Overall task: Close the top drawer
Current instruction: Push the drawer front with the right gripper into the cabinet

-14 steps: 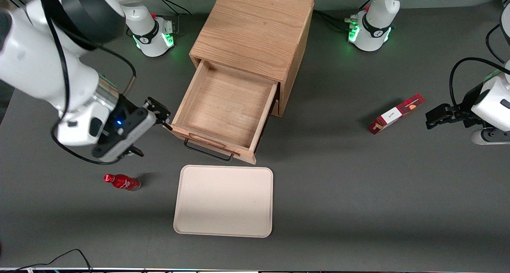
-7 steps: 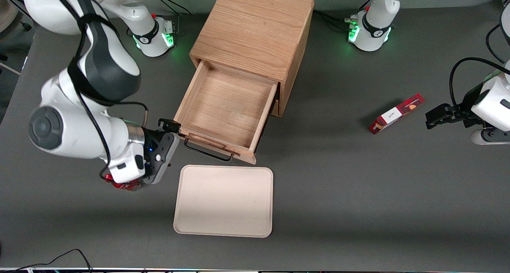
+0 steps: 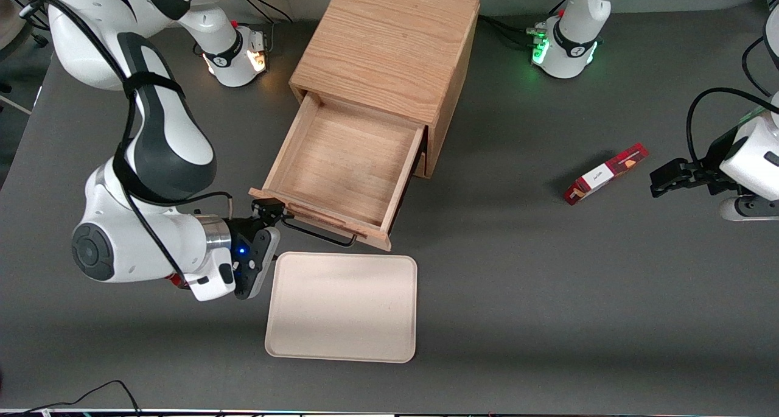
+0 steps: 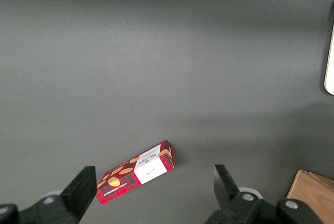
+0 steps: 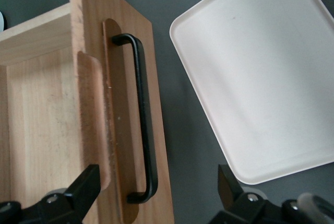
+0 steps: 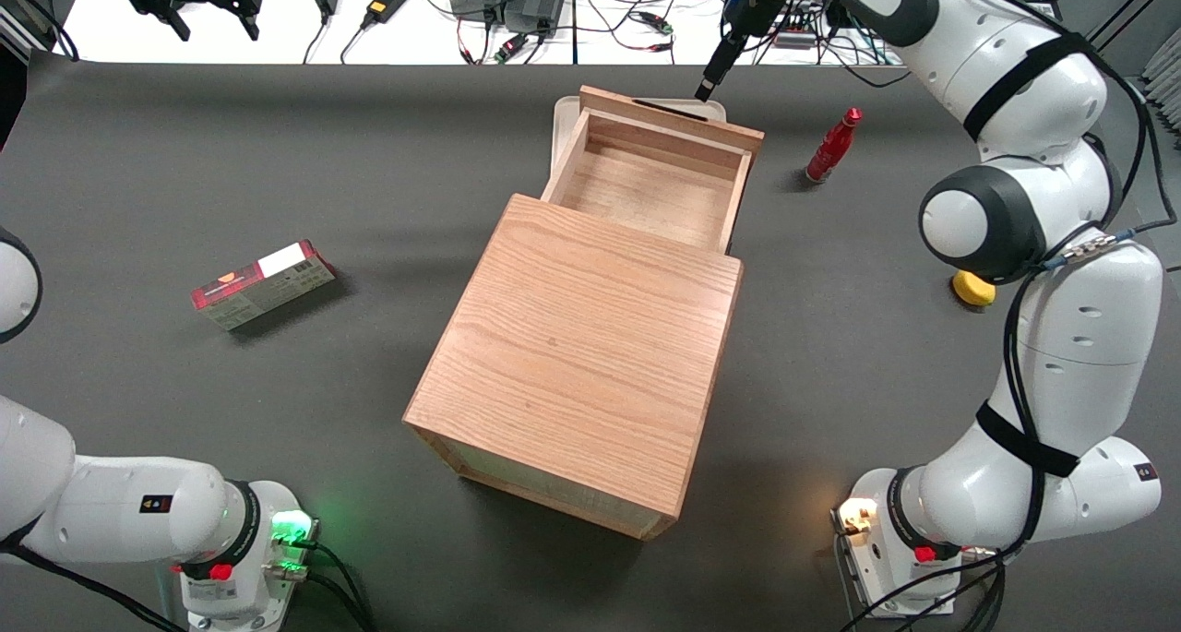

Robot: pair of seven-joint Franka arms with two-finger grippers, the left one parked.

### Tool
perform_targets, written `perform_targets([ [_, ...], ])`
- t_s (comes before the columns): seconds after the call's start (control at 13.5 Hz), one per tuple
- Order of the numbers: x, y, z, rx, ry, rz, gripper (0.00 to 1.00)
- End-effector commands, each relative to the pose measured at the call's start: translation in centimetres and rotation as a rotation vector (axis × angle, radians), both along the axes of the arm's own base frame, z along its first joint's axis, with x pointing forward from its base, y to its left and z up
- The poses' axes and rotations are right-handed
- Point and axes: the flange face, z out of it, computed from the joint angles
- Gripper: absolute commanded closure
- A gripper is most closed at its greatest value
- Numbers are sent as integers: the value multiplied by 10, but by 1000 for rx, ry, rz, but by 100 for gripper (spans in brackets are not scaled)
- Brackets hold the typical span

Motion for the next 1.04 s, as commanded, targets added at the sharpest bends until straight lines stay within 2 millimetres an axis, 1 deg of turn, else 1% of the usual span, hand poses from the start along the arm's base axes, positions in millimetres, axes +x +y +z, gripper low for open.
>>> perform_targets([
  [0.0, 10, -1, -19, 6, 17, -26, 0],
  [0.07, 11, -1, -24, 5, 23, -26, 0],
  [0.22, 11, -2, -26, 4, 24, -30, 0],
  [0.3, 12, 2, -28, 6, 16, -34, 0],
  [0.37, 11, 10, -28, 2, 13, -48, 0],
  [0.74, 7, 18, -29, 0, 32, -58, 0],
  [0.81, 3, 28, -32, -4, 37, -46, 0],
  [0.96, 1, 32, -34, -7, 41, -41, 0],
])
